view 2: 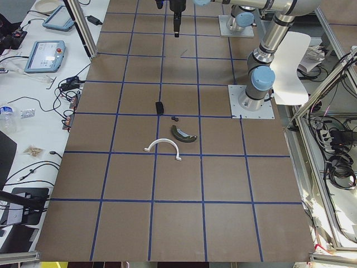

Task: Place bearing gear from tray to pile

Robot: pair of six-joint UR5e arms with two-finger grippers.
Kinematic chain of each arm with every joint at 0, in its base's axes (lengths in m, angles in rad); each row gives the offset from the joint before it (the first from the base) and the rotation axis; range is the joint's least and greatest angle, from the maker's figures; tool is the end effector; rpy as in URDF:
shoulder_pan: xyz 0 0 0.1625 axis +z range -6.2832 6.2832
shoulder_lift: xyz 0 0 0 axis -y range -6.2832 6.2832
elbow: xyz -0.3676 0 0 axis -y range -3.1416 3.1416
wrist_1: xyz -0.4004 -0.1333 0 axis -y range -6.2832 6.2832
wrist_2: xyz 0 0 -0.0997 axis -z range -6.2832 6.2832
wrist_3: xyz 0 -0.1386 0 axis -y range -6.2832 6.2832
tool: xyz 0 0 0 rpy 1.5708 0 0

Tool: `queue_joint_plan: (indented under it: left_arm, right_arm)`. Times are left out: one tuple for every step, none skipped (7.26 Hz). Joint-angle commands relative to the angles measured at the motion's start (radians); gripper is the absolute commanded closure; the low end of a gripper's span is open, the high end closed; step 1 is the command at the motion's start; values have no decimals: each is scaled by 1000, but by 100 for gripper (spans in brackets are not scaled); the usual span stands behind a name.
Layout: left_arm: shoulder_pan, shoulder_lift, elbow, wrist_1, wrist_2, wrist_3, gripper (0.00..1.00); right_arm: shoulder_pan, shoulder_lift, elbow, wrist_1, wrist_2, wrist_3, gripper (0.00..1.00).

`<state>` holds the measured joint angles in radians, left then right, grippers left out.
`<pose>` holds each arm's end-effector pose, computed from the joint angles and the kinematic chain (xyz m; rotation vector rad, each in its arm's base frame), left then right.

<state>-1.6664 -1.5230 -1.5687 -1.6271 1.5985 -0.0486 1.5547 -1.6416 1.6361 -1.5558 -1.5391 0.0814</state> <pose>-0.1748 -0.4666 0.4105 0.0733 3.1126 0.0068 0.1301 -0.4749 0.3919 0.1518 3.1065 0.0164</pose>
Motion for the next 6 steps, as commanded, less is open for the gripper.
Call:
queue_joint_plan:
  left_arm:
    - [14,0,12,7,-35,-46,0]
    - [22,3,12,3,-37,-54,0]
    - [20,6,12,3,-19,-44,0]
    - [20,6,13,3,-22,-42,0]
    - [17,4,13,3,-22,-43,0]
    - [19,4,13,6,-22,-42,0]
  right_arm:
    - [-2,-3,1,2,-3,-6,0]
    - [-2,-7,1,2,-1,-8,0]
    - [-1,-7,2,2,-1,-8,0]
    - [-1,-7,2,3,0,-5,0]
    - [-4,-9,2,2,-1,-5,0]
    - [-4,-9,2,2,-1,-6,0]
